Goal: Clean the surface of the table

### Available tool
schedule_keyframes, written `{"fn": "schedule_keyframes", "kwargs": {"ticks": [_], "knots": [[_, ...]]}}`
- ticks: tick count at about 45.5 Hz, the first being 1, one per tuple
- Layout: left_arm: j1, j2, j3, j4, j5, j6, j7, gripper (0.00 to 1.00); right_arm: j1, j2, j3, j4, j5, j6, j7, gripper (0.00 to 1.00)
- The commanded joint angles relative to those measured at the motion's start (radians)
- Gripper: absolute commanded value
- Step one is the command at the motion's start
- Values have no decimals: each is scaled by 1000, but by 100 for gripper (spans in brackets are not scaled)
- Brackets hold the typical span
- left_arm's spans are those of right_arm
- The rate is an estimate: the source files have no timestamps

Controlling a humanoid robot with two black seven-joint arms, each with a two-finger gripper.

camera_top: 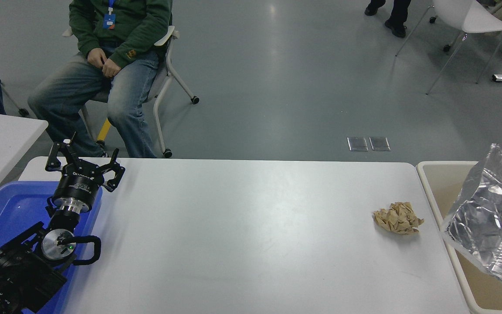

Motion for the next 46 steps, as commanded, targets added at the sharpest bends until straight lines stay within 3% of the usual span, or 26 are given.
{"fn": "schedule_keyframes", "kwargs": {"ticks": [1, 9, 23, 46], "knots": [[0, 0, 0, 0, 0, 0, 0, 100, 15, 20, 2, -45, 9, -3, -5, 0], [0, 0, 0, 0, 0, 0, 0, 100, 24, 69, 1, -120, 8, -2, -12, 0], [0, 0, 0, 0, 0, 0, 0, 100, 67, 323, -16, -439, -9, 12, -51, 0], [0, 0, 0, 0, 0, 0, 0, 100, 170, 584, -151, -832, -26, 16, -42, 0]]}}
